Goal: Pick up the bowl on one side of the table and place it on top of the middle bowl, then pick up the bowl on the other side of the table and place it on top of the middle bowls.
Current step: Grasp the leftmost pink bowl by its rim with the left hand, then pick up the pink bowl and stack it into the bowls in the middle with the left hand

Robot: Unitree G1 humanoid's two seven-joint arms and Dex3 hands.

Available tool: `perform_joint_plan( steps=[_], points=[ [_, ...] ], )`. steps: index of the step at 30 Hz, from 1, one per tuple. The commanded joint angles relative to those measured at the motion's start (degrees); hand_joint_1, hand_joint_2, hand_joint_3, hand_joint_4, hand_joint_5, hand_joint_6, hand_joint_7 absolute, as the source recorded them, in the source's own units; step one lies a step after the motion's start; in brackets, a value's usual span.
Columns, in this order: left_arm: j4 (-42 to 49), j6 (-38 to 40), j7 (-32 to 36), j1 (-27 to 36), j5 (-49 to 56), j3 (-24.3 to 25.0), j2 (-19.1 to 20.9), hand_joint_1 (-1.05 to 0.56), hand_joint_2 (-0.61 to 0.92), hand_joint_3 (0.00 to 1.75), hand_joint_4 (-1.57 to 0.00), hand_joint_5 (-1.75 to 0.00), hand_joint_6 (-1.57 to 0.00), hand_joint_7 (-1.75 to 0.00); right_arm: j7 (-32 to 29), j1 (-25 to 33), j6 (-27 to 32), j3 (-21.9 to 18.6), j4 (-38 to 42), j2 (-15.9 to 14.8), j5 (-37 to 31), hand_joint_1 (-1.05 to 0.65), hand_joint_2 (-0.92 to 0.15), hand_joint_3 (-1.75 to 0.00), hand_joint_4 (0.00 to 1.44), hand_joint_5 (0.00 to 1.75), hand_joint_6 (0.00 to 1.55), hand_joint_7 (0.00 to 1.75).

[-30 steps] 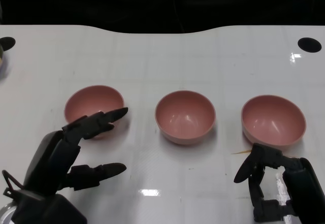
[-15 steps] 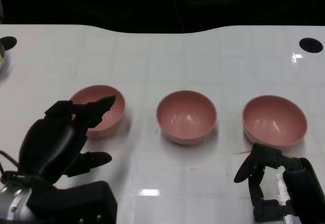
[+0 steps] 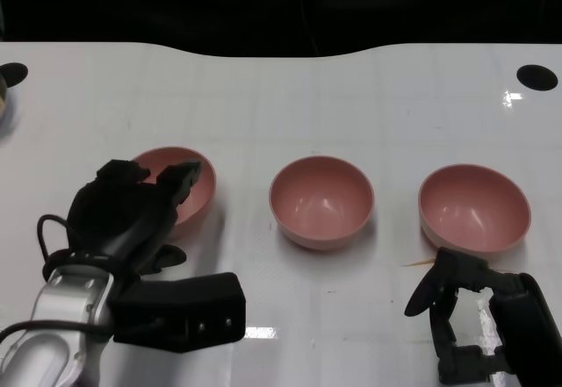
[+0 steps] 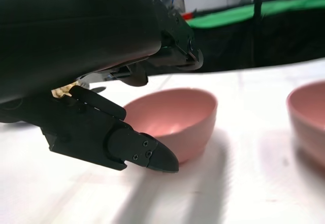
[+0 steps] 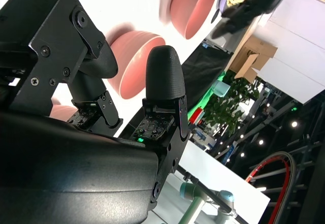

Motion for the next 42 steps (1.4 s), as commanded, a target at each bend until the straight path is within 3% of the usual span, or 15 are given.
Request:
perform_joint_plan(
  steps=[1,7,11,12,15,17,19,26,34,36,37,38,39,42],
  points=[
    [5.1,2.9,-1.4,-3.9,1.6,-2.7,0.8,-0.52,0.91,0.00,-0.47,-0.20,-0.42,-0.01,0.0,0.3,0.0,-0.4,-0.8,-0.5,0.7,0.17,-0.14,-1.64,0.88,1.73,0.83,1.38],
    [16.0,6.0,-2.3,-10.5,2.6,-8.1,0.5,-0.52,0.92,0.05,-0.58,-0.13,-0.48,-0.02,0.7,0.7,0.2,0.0,-1.1,-0.3,1.8,0.18,-0.16,-1.64,0.88,1.73,0.83,1.38],
    [24.3,1.3,5.0,-13.9,0.7,-10.3,0.6,-0.48,0.92,0.04,-0.79,-0.26,-0.59,-0.04,1.4,0.7,0.3,0.2,-1.2,-0.2,2.4,0.19,-0.16,-1.66,0.87,1.74,0.83,1.39],
    [26.6,-1.8,8.6,-14.6,-0.3,-10.4,0.9,-0.41,0.92,0.02,-0.87,-0.49,-0.74,-0.04,1.5,0.7,0.2,0.2,-1.2,-0.3,2.4,0.20,-0.15,-1.66,0.87,1.74,0.83,1.39],
    [33.6,-9.2,18.0,-17.0,-2.2,-11.2,1.2,-0.32,0.89,0.00,-0.98,-0.89,-1.13,-0.08,1.6,0.7,0.1,0.2,-1.1,-0.2,2.4,0.19,-0.14,-1.67,0.87,1.75,0.83,1.39],
    [36.7,-12.1,21.8,-18.3,-2.9,-11.9,1.3,-0.33,0.89,0.00,-0.84,-1.54,-1.24,-0.05,1.6,0.6,-0.1,0.2,-0.9,-0.2,2.4,0.18,-0.14,-1.67,0.87,1.75,0.83,1.39],
    [38.4,-14.1,23.9,-19.4,-3.3,-12.6,1.4,-0.33,0.90,0.01,-0.81,-1.69,-1.26,-0.04,1.5,0.6,-0.3,0.2,-0.7,-0.1,2.5,0.19,-0.14,-1.68,0.87,1.74,0.83,1.39],
    [40.4,-17.0,28.5,-22.0,-3.0,-14.7,1.9,-0.30,0.90,0.01,-0.81,-1.75,-1.33,-0.06,1.1,0.5,0.0,0.0,-0.7,-0.2,1.6,0.20,-0.14,-1.67,0.88,1.74,0.84,1.38],
    [33.7,-19.8,33.7,-22.9,-3.3,-14.2,3.2,-0.26,0.92,0.02,-0.86,-1.75,-1.38,-0.12,1.2,0.5,0.0,0.2,-0.7,-0.1,1.9,0.20,-0.15,-1.66,0.88,1.74,0.83,1.38],
    [32.1,-20.5,34.2,-22.9,-3.4,-14.0,3.2,-0.24,0.86,0.14,-0.88,-1.75,-1.06,-0.85,1.2,0.6,0.3,0.2,-0.9,0.0,1.7,0.20,-0.14,-1.66,0.88,1.74,0.84,1.38],
    [31.0,-20.7,34.6,-23.0,-3.1,-14.2,3.0,-0.24,0.85,0.16,-0.88,-1.75,-0.99,-0.99,1.1,0.6,0.3,0.2,-1.0,0.0,1.5,0.20,-0.14,-1.67,0.88,1.74,0.84,1.38],
    [30.2,-20.8,34.9,-23.1,-2.8,-14.3,2.9,-0.22,0.83,0.20,-0.90,-1.75,-0.87,-1.31,1.1,0.6,0.3,0.2,-1.0,0.0,1.4,0.20,-0.13,-1.67,0.88,1.74,0.84,1.38],
    [29.3,-20.9,34.9,-23.3,-2.5,-14.5,2.7,-0.22,0.81,0.22,-0.90,-1.75,-0.83,-1.42,1.1,0.6,0.2,0.2,-0.9,0.0,1.4,0.21,-0.13,-1.67,0.88,1.74,0.84,1.38],
    [27.5,-21.9,35.2,-23.3,-2.9,-14.7,1.5,-0.23,0.77,0.28,-0.91,-1.75,-0.80,-1.53,1.4,0.4,-0.1,0.2,-0.5,-0.1,1.8,0.21,-0.13,-1.68,0.87,1.74,0.84,1.38]
  ],
)
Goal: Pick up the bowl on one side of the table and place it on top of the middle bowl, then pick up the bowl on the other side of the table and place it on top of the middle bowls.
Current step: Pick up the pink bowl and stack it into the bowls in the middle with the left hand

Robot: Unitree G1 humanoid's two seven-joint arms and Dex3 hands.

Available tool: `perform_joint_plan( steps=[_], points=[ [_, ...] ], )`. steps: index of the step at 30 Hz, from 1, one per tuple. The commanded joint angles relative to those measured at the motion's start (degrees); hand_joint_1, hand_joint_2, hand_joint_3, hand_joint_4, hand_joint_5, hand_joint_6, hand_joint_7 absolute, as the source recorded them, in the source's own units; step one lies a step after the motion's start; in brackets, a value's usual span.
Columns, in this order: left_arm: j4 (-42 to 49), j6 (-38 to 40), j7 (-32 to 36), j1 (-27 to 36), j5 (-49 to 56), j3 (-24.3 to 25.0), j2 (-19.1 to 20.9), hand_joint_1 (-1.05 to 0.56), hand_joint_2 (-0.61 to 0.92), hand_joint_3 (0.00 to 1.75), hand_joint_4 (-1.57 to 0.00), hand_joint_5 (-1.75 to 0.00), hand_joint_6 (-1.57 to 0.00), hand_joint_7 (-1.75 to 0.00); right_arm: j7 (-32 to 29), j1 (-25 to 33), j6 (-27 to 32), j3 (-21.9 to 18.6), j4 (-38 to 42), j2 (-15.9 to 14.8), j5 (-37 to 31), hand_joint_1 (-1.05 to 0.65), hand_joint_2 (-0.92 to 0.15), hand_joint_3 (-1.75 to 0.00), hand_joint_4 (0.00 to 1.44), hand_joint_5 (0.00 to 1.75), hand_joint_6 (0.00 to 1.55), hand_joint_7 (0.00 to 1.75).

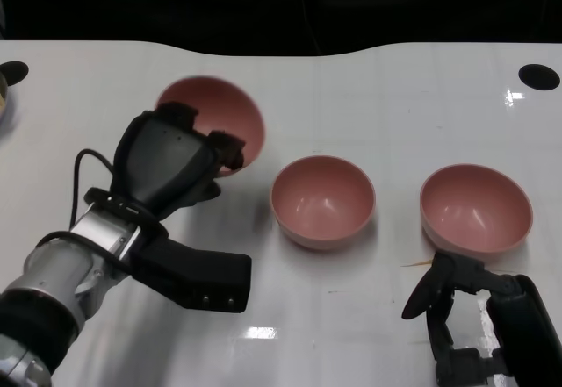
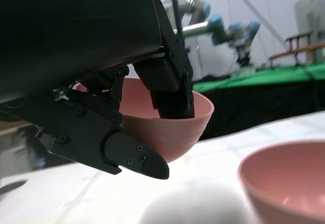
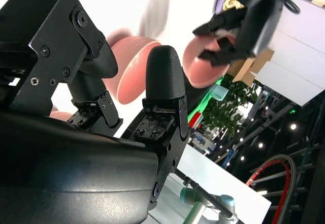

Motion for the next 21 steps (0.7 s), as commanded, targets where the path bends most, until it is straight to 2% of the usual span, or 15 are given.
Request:
perform_joint_plan(
  steps=[1,6,9,12,15,18,21],
  points=[
    [-1.9,-1.2,1.6,-1.2,-0.7,-0.2,-0.9,-0.23,0.77,0.29,-0.91,-1.75,-0.79,-1.56,-0.1,0.0,-0.5,-0.1,0.3,-0.4,0.7,0.21,-0.13,-1.68,0.87,1.74,0.84,1.38],
    [-2.4,-2.4,1.8,-1.5,-1.2,-0.4,-3.9,-0.22,0.70,0.34,-0.91,-1.75,-0.72,-1.72,-0.3,0.1,-0.3,-0.1,0.0,-0.5,0.1,0.21,-0.14,-1.66,0.88,1.74,0.83,1.38],
    [-1.7,-4.3,1.6,-1.7,-2.4,-0.3,-5.4,-0.21,0.70,0.38,-0.92,-1.75,-0.71,-1.74,-0.3,0.1,-0.4,-0.1,-0.1,-0.5,-0.1,0.21,-0.14,-1.66,0.88,1.73,0.83,1.38],
    [-0.4,-8.0,0.3,-1.8,-5.6,0.2,-7.2,-0.19,0.49,0.90,-0.95,-1.75,-0.78,-1.67,-0.1,0.3,-0.1,-0.1,-0.4,-0.5,0.1,0.20,-0.13,-1.66,0.88,1.72,0.83,1.37],
    [0.4,-9.8,-1.9,-1.9,-7.7,0.0,-8.3,-0.20,0.41,1.10,-0.95,-1.75,-0.79,-1.66,0.0,0.3,-0.3,-0.1,-0.3,-0.5,0.3,0.18,-0.13,-1.67,0.88,1.73,0.84,1.37],
    [0.8,-9.8,-2.9,-2.0,-7.8,-0.6,-9.2,-0.21,0.38,1.13,-0.95,-1.75,-0.79,-1.66,-0.1,0.3,-0.3,-0.1,-0.4,-0.6,0.0,0.18,-0.13,-1.67,0.88,1.73,0.84,1.37],
    [1.7,-9.9,-3.9,-2.1,-7.8,-1.1,-9.9,-0.21,0.41,1.06,-0.94,-1.75,-0.75,-1.72,-0.1,0.4,-0.3,0.0,-0.4,-0.5,0.0,0.19,-0.13,-1.67,0.88,1.72,0.84,1.37]
  ],
)
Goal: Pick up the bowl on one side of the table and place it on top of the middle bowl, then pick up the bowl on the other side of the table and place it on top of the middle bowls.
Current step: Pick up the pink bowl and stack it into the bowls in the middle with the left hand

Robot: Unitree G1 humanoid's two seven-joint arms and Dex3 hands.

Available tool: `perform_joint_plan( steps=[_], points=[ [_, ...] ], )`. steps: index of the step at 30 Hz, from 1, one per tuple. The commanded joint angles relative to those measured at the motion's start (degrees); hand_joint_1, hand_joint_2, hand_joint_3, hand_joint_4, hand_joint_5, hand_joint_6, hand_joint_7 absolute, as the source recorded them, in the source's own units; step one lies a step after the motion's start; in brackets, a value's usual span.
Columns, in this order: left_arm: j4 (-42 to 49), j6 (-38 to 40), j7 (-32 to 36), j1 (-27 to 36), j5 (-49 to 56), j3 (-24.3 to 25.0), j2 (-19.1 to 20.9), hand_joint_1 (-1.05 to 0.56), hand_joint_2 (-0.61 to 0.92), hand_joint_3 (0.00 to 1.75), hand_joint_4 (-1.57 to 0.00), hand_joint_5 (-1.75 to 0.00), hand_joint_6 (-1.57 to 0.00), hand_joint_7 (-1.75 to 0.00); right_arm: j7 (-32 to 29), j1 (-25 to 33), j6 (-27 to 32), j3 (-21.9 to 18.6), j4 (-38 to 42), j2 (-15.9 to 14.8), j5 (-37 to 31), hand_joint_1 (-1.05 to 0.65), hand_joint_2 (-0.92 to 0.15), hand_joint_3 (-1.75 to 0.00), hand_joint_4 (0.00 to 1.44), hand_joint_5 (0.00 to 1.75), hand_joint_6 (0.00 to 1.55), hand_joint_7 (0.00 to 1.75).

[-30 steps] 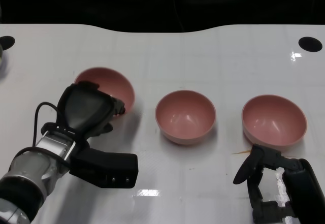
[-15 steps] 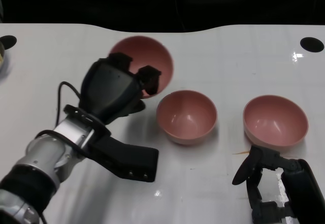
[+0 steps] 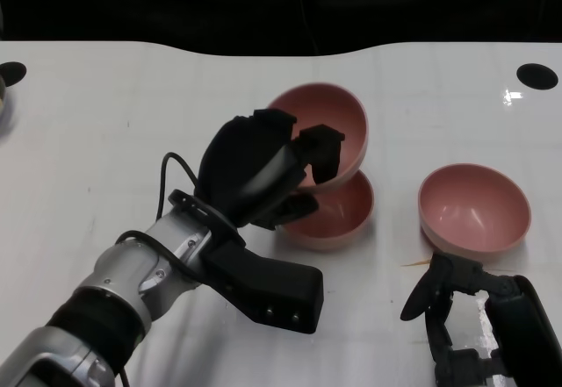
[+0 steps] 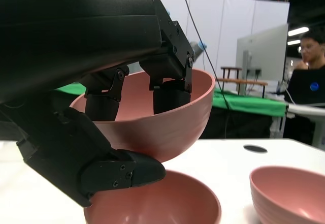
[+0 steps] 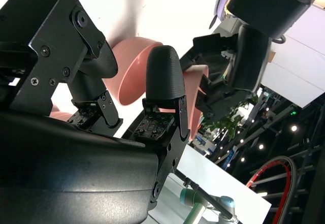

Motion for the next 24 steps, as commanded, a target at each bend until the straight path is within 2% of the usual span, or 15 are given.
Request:
perform_joint_plan(
  steps=[1,4,7,9,10,11,12,13,14,16,19,21,24],
  points=[
    [1.2,-0.4,-1.1,-1.0,-0.9,-0.1,-0.3,-0.21,0.42,1.06,-0.94,-1.75,-0.75,-1.72,-0.1,0.4,-0.3,-0.1,-0.4,-0.5,0.4,0.19,-0.13,-1.67,0.88,1.72,0.84,1.37],
    [2.0,-0.9,-1.7,-1.2,-1.0,-0.2,-0.6,-0.21,0.44,1.06,-0.93,-1.75,-0.77,-1.66,-0.2,0.4,-0.3,-0.1,-0.4,-0.4,0.3,0.20,-0.13,-1.67,0.88,1.73,0.84,1.37],
    [1.8,-0.4,-5.5,-1.5,-1.9,-0.2,-0.5,-0.23,0.48,1.02,-0.91,-1.75,-0.77,-1.63,-0.1,0.5,0.0,0.0,-0.6,-0.4,0.4,0.19,-0.13,-1.67,0.87,1.74,0.84,1.37],
    [1.2,-0.5,-10.4,-1.3,-4.6,0.7,-0.7,-0.23,0.52,0.94,-0.86,-1.75,-0.77,-1.49,-0.1,0.4,-0.1,0.0,-0.5,-0.4,0.4,0.18,-0.12,-1.67,0.87,1.74,0.84,1.37],
    [0.5,-0.1,-14.1,-1.3,-6.0,1.0,-0.5,-0.25,0.62,0.70,-0.77,-1.50,-0.73,-1.02,-0.1,0.4,0.0,0.0,-0.5,-0.4,0.4,0.18,-0.12,-1.68,0.87,1.74,0.84,1.37],
    [-0.4,0.5,-17.9,-1.4,-7.1,1.0,-0.2,-0.28,0.73,0.49,-0.71,-1.33,-0.73,-0.69,0.0,0.4,-0.1,0.0,-0.4,-0.5,0.5,0.18,-0.12,-1.68,0.87,1.74,0.84,1.38],
    [-1.4,1.1,-21.6,-1.6,-8.0,1.0,0.2,-0.31,0.82,0.34,-0.62,-1.18,-0.70,-0.46,0.0,0.3,-0.3,0.0,-0.3,-0.5,0.5,0.18,-0.12,-1.69,0.87,1.74,0.84,1.38],
    [-2.4,1.9,-25.0,-1.9,-8.3,0.8,0.7,-0.39,0.88,0.26,-0.50,-0.84,-0.60,-0.22,0.0,0.2,-0.5,0.1,-0.2,-0.5,0.6,0.17,-0.12,-1.69,0.87,1.74,0.84,1.38],
    [-3.4,2.6,-27.6,-2.1,-8.5,0.8,1.1,-0.44,0.90,0.24,-0.44,-0.64,-0.53,-0.11,0.0,0.2,-0.6,0.1,-0.1,-0.6,0.6,0.17,-0.12,-1.69,0.87,1.74,0.84,1.38],
    [-5.5,4.5,-32.2,-2.2,-8.4,0.7,1.7,-0.56,0.92,0.25,-0.31,-0.42,-0.39,-0.02,0.1,0.2,-0.5,0.1,-0.1,-0.6,0.8,0.16,-0.12,-1.69,0.87,1.74,0.83,1.38],
    [-8.5,7.4,-38.4,-2.3,-8.9,0.8,2.2,-0.79,0.92,0.40,-0.09,-0.27,-0.20,0.00,0.0,0.1,-0.5,0.1,0.0,-0.6,0.6,0.16,-0.12,-1.68,0.87,1.74,0.83,1.38],
    [-9.8,8.2,-40.2,-2.1,-9.1,0.8,2.4,-0.87,0.92,0.45,-0.02,-0.23,-0.15,0.00,0.1,0.2,-0.2,0.2,-0.2,-0.5,0.6,0.17,-0.13,-1.68,0.87,1.73,0.83,1.37],
    [-10.8,8.8,-41.0,-1.6,-8.8,0.7,2.6,-0.93,0.92,0.48,0.00,-0.16,-0.11,0.00,0.1,0.3,0.1,0.2,-0.5,-0.4,0.7,0.17,-0.13,-1.69,0.87,1.73,0.83,1.37]
  ],
)
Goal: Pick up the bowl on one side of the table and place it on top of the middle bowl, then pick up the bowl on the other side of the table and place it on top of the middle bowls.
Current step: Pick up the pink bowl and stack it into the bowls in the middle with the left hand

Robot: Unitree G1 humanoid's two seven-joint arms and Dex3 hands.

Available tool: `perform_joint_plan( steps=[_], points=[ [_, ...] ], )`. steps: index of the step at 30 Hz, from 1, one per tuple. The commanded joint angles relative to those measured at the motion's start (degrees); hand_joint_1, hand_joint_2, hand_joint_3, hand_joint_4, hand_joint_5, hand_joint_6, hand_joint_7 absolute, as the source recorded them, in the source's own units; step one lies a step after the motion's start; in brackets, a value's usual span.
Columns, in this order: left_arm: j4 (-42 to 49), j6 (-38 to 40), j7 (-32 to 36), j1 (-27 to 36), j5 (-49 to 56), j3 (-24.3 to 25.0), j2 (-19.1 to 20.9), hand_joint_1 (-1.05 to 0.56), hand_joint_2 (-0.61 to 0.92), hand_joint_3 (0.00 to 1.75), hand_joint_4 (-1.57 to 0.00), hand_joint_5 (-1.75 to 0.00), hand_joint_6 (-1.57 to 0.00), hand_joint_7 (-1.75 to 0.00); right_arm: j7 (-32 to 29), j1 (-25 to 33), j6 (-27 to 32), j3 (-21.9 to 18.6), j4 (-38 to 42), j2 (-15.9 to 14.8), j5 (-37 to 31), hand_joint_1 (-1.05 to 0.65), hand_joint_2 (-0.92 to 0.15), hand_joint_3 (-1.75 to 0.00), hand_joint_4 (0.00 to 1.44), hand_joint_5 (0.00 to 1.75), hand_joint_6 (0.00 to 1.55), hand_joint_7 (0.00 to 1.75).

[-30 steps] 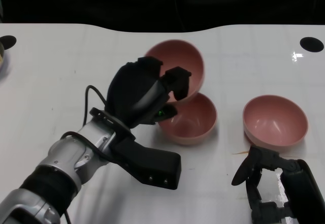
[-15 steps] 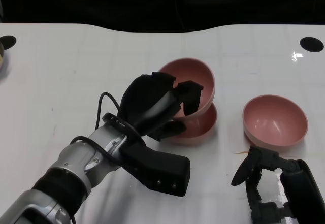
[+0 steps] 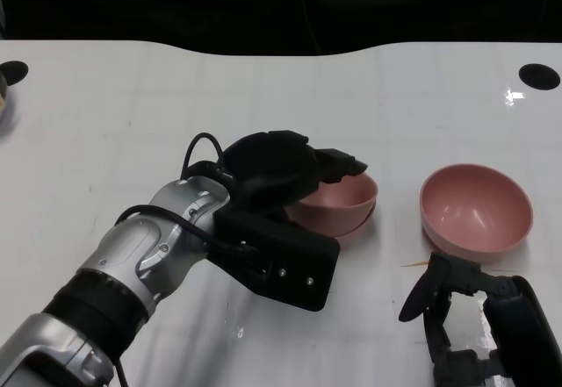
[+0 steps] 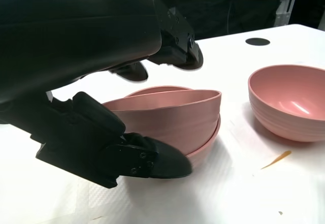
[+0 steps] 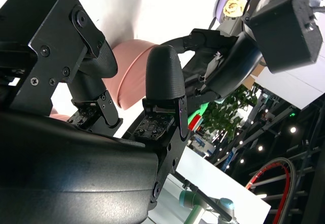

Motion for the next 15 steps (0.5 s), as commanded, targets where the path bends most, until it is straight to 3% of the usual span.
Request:
perform_joint_plan(
  steps=[1,7,15],
  points=[
    [-1.5,0.9,-1.4,0.0,0.1,0.3,1.2,-0.95,0.92,0.49,0.00,-0.13,-0.09,0.00,0.1,0.2,0.0,-0.1,-0.4,-0.5,0.6,0.17,-0.13,-1.69,0.87,1.73,0.83,1.37],
    [-3.8,2.1,-0.3,2.0,1.6,-0.2,2.2,-0.97,0.92,0.48,0.00,-0.02,-0.05,0.00,0.0,0.2,-0.3,0.0,-0.2,-0.5,0.7,0.18,-0.13,-1.69,0.88,1.72,0.84,1.38],
    [-6.1,4.5,3.7,7.4,5.2,-1.2,2.5,-0.83,0.92,0.37,0.00,0.00,0.00,0.00,-0.2,0.3,-0.3,-0.1,-0.7,-0.4,0.6,0.18,-0.12,-1.69,0.88,1.73,0.83,1.37]
  ],
)
